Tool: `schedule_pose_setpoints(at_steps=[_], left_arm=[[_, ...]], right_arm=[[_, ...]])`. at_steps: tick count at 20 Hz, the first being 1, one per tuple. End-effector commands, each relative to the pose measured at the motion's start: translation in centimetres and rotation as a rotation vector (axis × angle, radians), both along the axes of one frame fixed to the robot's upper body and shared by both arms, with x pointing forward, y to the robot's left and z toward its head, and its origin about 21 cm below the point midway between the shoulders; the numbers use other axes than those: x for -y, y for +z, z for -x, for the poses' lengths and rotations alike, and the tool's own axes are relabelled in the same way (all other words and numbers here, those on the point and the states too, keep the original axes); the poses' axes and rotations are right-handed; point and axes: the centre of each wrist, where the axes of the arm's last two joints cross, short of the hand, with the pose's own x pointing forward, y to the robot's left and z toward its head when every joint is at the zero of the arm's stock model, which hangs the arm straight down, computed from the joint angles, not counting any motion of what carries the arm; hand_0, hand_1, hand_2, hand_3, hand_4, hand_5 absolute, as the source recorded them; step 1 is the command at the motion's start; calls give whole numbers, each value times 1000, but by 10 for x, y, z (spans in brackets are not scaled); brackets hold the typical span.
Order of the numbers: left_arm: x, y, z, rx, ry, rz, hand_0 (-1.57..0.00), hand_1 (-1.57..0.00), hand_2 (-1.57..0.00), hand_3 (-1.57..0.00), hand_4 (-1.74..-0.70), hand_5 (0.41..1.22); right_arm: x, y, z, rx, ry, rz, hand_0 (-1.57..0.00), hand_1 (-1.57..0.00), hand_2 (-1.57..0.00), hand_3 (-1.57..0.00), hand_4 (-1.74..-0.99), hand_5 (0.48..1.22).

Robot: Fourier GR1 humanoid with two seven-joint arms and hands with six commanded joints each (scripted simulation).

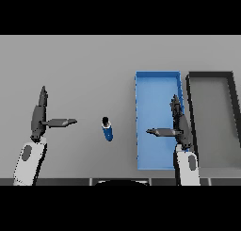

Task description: Pick up the blue pipe and place it into the blue bin.

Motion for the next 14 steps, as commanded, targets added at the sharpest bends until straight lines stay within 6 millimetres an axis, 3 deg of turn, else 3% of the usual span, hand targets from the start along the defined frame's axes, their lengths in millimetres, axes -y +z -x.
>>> schedule_pose_setpoints(at_steps=[1, 6, 7, 9, 14], left_arm=[[1, 0, 0, 5, -1, 0, 1, 1, 1, 1, -966, 593], [4, 0, -3, 4, -2, 0, 1, 1, 1, 1, -966, 593], [-8, -3, 7, 9, -124, -74, 1, 1, 1, 1, -966, 593], [-24, -5, 16, -1, -238, -146, 1, 1, 1, 1, -960, 590], [-30, -6, 18, -11, -338, -147, 1, 1, 1, 1, -960, 593]], right_arm=[[1, 0, 0, 0, -2, 0, 1, 1, 1, 1, -1205, 629], [6, 0, -3, -4, -3, 3, 1, 1, 1, 1, -1205, 629], [19, 7, 5, 87, 30, 146, 1, 1, 1, 1, -1205, 629], [25, 9, 21, 143, 82, 264, 1, 1, 1, 1, -1197, 627], [28, 15, 28, 135, 105, 312, 1, 1, 1, 1, -1203, 625]])
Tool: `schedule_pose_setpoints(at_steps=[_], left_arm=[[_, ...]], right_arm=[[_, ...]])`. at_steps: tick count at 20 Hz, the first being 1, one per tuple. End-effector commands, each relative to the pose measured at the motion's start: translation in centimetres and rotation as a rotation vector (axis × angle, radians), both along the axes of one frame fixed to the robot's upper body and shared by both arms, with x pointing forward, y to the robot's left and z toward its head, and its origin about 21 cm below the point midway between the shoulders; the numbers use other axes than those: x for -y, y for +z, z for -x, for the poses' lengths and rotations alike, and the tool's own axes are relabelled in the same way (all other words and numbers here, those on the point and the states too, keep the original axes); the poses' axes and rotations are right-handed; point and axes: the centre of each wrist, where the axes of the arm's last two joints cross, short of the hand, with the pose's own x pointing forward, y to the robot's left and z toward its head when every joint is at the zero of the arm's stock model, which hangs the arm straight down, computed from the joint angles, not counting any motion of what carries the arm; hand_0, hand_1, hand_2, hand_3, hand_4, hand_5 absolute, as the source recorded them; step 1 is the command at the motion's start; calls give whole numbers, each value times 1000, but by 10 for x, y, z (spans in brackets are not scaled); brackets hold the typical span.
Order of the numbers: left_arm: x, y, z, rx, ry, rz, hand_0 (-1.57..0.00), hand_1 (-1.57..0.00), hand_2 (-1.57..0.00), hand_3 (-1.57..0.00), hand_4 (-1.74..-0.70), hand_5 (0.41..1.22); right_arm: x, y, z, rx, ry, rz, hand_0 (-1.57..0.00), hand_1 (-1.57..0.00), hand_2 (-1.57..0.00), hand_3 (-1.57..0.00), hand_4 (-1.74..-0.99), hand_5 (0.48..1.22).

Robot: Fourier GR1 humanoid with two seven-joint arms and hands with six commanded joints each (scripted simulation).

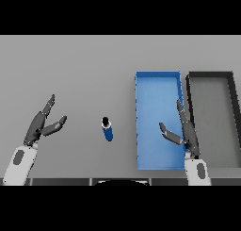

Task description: Pick up the blue pipe and place it into the blue bin.

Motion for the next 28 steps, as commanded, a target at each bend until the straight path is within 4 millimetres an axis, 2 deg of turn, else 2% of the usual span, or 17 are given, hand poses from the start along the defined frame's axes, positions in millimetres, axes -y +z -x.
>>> schedule_pose_setpoints(at_steps=[1, 3, 5, 9, 11, 13, 17, 22, 25, 28], left_arm=[[0, 0, 2, 1, -32, 6, 1, 1, 1, 1, -966, 594], [-2, 8, 7, -9, -105, -6, 1, 1, 1, 1, -989, 573], [5, 8, 15, -47, -190, -29, 1, 1, 1, 1, -1026, 549], [41, 2, 27, -135, -331, -22, 1, 1, 1, 1, -1113, 497], [57, -2, 31, -146, -368, -37, 1, 1, 1, 1, -1132, 475], [64, -6, 32, -172, -397, -59, 1, 1, 1, 1, -1138, 455], [90, -19, 26, -171, -436, -25, 1, 1, 1, 1, -1147, 452], [128, -31, 14, -155, -440, 22, 1, 1, 1, 1, -1150, 460], [140, -37, 7, -145, -451, 27, 1, 1, 1, 1, -1120, 456], [149, -45, 5, -148, -445, -39, 1, 1, 1, 1, -1062, 425]], right_arm=[[-1, 2, 1, -2, -1, 0, 1, 1, 1, 1, -1197, 621], [-1, 3, -1, -4, -4, 16, 1, 1, 1, 1, -1181, 619], [0, 0, -2, -3, 3, 6, 1, 1, 1, 1, -1179, 616], [-4, -1, -2, -9, 7, 24, 1, 1, 1, 1, -1164, 617], [-1, 1, -1, -19, 1, 9, 1, 1, 1, 1, -1182, 618], [-3, 2, -1, -21, -4, -1, 1, 1, 1, 1, -1195, 617], [-4, 4, -3, -12, 0, -7, 1, 1, 1, 1, -1218, 627], [-2, 1, 2, -35, -8, -2, 1, 1, 1, 1, -1202, 621], [0, 1, 2, -31, -15, -2, 1, 1, 1, 1, -1211, 634], [3, 3, 1, -18, -14, -12, 1, 1, 1, 1, -1222, 642]])
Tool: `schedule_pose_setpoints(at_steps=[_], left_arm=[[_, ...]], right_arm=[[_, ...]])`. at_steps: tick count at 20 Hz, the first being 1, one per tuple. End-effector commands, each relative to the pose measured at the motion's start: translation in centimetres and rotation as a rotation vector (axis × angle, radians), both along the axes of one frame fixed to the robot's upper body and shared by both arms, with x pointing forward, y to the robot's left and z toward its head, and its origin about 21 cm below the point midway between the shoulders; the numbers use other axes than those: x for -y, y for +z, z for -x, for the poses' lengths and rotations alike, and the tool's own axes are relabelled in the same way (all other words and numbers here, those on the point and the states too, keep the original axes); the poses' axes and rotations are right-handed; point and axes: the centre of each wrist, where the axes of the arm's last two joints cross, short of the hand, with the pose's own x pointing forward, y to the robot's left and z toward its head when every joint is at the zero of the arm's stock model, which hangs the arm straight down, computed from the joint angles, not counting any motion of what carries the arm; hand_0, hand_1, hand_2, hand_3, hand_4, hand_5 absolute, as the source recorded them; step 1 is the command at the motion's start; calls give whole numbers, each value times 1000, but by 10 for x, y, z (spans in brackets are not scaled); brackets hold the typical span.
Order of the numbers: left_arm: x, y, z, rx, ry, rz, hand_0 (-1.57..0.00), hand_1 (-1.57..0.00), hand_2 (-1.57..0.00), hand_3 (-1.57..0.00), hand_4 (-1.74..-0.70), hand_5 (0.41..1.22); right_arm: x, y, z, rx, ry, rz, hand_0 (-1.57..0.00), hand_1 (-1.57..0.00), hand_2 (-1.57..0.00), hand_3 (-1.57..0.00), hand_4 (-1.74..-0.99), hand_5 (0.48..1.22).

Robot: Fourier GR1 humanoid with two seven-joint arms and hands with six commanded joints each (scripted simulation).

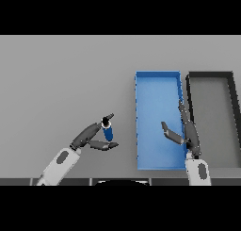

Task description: Pick up the blue pipe and place it into the blue bin.

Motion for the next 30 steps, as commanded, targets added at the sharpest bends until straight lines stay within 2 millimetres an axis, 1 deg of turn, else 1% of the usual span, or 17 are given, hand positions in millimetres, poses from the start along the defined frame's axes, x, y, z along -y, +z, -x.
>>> schedule_pose_setpoints(at_steps=[1, 3, 5, 7, 8, 9, 11, 12, 14, 15, 17, 18, 21, 24, 25, 29, 30], left_arm=[[5, 0, -2, 2, -3, 2, 1, 1, 1, 1, -1051, 418], [14, -4, -4, -15, -11, 51, 1, 1, 1, 1, -1078, 428], [20, -7, -3, -9, -23, 82, 1, 1, 1, 1, -1107, 463], [24, -6, -7, -31, 1, 145, 1, -41, -151, -121, -1186, 550], [28, -9, -8, -46, 5, 170, -10, -156, -308, -276, -1243, 613], [30, -10, -7, -49, 3, 213, -125, -319, -485, -535, -1281, 735], [35, -11, -2, -48, 10, 232, -602, -752, -865, -908, -1439, 910], [33, -12, -2, -47, 2, 236, -796, -915, -1006, -1030, -1497, 972], [38, -9, 0, -42, -10, 247, -1075, -1151, -1210, -1194, -1580, 1062], [40, -9, 5, -27, -11, 243, -1174, -1235, -1282, -1270, -1553, 1094], [46, -5, 2, -6, -10, 231, -1317, -1356, -1386, -1378, -1513, 1139], [43, -7, 4, 21, -9, 244, -1368, -1399, -1423, -1417, -1501, 1156], [52, 5, 3, 67, -7, 285, -1467, -1483, -1495, -1492, -1478, 1188], [57, 24, -2, 126, -33, 346, -1518, -1526, -1532, -1531, -1469, 1204], [56, 30, -5, 138, -35, 350, -1528, -1535, -1540, -1539, -1468, 1207], [71, 59, -9, 172, -104, 385, -1554, -1556, -1558, -1558, -1465, 1215], [73, 65, -10, 176, -117, 377, -1557, -1559, -1561, -1560, -1466, 1217]], right_arm=[[-2, 0, -3, -1, 1, 2, 1, 1, 1, 1, -1221, 645], [0, -1, 4, 5, 1, 19, 1, 1, 1, 1, -1207, 646], [1, -1, 3, 1, -2, 19, 1, 1, 1, 1, -1207, 650], [1, -5, 8, 11, 6, 22, 1, 1, 1, 1, -1213, 655], [0, -4, 6, 17, 11, 13, 1, 1, 1, 1, -1217, 655], [1, 0, 5, 23, 13, 17, 1, 1, 1, 1, -1220, 656], [1, -4, 2, 2, 1, 20, 1, 1, 1, 1, -1219, 657], [1, -3, 2, 8, 6, 7, 1, 1, 1, 1, -1224, 658], [1, -4, 2, -2, 1, 0, 1, 1, 1, 1, -1233, 660], [-2, -5, 0, -8, -5, 3, 1, 1, 1, 1, -1228, 656], [-2, -2, -3, -10, 4, 0, 1, 1, 1, 1, -1222, 646], [1, -3, -2, -11, 4, -4, 1, 1, 1, 1, -1221, 638], [-2, -4, -1, -15, 11, -17, 1, 1, 1, 1, -1219, 628], [-6, -1, -4, -15, 6, -10, 1, 1, 1, 1, -1226, 636], [-5, -1, -3, -14, 3, 5, 1, 1, 1, 1, -1220, 638], [4, -2, 1, 1, -2, 34, 1, 1, 1, 1, -1184, 643], [3, -3, -3, -9, -2, 33, 1, 1, 1, 1, -1176, 643]])
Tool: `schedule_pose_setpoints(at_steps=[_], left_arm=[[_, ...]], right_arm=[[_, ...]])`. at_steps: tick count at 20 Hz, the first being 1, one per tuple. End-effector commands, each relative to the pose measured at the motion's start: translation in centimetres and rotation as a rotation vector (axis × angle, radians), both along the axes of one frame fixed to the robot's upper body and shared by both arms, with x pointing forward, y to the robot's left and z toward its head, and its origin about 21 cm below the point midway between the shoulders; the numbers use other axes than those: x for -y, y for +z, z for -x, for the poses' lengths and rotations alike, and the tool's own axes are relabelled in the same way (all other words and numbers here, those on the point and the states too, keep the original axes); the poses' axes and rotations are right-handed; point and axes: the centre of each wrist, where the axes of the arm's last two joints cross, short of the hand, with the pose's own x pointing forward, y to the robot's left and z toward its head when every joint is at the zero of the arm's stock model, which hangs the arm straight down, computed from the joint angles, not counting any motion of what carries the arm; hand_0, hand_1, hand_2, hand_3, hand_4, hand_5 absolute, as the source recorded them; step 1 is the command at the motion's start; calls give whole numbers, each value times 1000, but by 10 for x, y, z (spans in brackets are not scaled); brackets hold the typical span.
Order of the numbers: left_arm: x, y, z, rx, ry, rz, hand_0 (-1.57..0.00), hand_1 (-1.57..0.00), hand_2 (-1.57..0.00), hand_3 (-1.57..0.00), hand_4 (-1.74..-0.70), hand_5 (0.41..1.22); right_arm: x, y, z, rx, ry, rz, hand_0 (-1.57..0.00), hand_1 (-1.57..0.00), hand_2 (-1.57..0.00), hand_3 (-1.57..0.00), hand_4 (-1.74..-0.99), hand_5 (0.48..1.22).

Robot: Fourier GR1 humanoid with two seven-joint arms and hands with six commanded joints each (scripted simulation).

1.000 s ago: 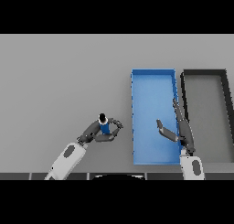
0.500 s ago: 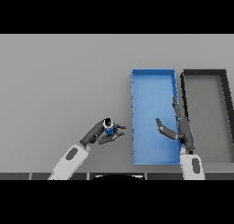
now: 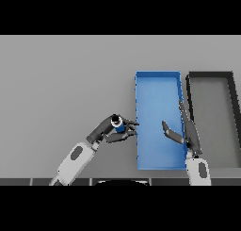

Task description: Pick up the blue pipe and place it into the blue bin.

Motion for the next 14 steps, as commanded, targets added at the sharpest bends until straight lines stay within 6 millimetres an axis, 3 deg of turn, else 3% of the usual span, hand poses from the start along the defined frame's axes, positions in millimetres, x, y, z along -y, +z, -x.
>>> schedule_pose_setpoints(at_steps=[1, 5, 9, 11, 14], left_arm=[[0, 6, 1, 10, -9, 3, -1560, -1562, -1563, -1563, -1466, 1217], [3, 10, 7, 2, -20, -18, -1566, -1567, -1568, -1568, -1467, 1220], [4, 7, 5, -12, -20, -39, -1569, -1569, -1570, -1570, -1466, 1220], [4, 5, 3, -2, -16, -42, -1570, -1570, -1570, -1570, -1466, 1220], [4, 5, 3, -6, -25, -39, -1570, -1570, -1571, -1571, -1467, 1220]], right_arm=[[-2, 1, 0, 14, 4, -1, 1, 1, 1, 1, -1170, 644], [5, 3, 0, 19, -2, 1, 1, 1, 1, 1, -1151, 643], [3, 9, 13, 47, -32, 40, 1, 1, 1, 1, -1138, 643], [0, 12, 21, 49, -62, 62, 1, 1, 1, 1, -1188, 643], [2, 21, 25, 77, -65, 73, 1, 1, -20, 1, -1187, 642]])
